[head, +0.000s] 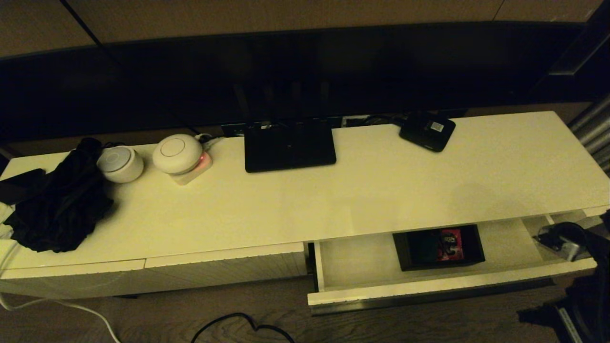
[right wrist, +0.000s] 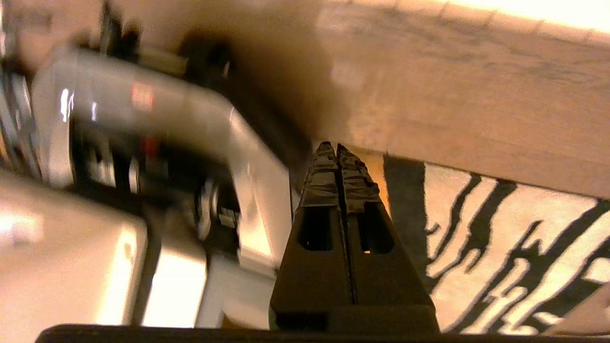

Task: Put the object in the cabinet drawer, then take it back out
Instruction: Open the drawer

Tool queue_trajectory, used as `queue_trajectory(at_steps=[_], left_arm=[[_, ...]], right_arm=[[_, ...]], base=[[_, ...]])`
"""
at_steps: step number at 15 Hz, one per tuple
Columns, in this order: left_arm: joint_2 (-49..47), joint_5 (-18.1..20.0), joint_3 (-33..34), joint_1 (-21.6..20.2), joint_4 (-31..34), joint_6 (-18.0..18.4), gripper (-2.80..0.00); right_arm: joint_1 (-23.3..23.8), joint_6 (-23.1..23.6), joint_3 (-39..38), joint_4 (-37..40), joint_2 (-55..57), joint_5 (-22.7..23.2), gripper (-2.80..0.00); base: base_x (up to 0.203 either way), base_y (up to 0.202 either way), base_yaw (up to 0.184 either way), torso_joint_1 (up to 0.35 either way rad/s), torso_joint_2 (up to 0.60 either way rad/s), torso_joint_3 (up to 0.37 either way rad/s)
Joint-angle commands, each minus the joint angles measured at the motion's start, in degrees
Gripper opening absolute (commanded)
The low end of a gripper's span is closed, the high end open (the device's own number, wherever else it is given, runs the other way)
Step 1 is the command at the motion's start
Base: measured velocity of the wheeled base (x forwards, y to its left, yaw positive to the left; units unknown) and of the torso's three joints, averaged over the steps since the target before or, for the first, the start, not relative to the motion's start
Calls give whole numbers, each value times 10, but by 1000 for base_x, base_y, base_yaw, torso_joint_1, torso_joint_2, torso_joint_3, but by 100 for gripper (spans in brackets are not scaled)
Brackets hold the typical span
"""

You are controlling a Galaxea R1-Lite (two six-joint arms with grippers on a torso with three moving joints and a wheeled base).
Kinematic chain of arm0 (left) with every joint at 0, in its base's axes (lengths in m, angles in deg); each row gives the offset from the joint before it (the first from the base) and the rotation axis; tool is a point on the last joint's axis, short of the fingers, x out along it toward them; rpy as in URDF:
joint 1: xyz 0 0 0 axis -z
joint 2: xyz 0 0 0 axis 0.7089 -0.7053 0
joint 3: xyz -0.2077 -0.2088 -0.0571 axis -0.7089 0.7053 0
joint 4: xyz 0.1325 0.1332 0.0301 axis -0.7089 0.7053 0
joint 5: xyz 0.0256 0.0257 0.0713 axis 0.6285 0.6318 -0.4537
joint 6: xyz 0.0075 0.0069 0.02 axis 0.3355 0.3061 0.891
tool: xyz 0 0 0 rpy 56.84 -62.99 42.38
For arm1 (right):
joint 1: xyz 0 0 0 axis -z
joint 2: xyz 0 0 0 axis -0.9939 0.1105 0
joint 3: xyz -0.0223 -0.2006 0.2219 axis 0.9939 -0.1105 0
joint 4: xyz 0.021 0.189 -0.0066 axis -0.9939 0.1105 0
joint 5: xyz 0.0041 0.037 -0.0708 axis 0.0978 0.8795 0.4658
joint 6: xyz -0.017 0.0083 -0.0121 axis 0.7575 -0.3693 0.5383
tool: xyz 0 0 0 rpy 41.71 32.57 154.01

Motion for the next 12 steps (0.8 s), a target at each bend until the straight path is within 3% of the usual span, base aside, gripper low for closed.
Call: queue_trajectory(at_steps=[1, 4, 12], left_arm=[[0, 0, 2, 0, 0, 0, -280], [0, 0, 2, 0, 0, 0, -280], [0, 0, 2, 0, 0, 0, -280]], right_arm=[[-1, -40, 14, -48, 81, -11, -280], [-1, -70, 45, -80, 119, -23, -280], [1, -70, 65, -147, 175, -24, -280]], base=[[0, 0, 0, 0, 0, 0], [0, 0, 0, 0, 0, 0], [0, 0, 0, 0, 0, 0]])
